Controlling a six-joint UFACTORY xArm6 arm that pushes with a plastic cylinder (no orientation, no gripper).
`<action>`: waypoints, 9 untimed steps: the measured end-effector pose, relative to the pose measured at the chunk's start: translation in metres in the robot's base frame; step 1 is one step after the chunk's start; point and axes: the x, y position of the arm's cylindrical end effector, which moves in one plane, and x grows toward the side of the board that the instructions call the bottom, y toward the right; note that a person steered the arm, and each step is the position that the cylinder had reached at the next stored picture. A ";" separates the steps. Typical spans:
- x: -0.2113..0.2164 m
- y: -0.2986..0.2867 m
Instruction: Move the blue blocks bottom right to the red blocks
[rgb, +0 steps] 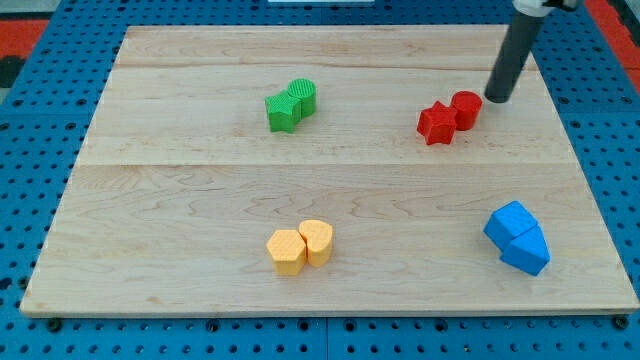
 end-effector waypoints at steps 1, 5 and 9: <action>0.000 -0.001; 0.240 0.039; 0.178 -0.030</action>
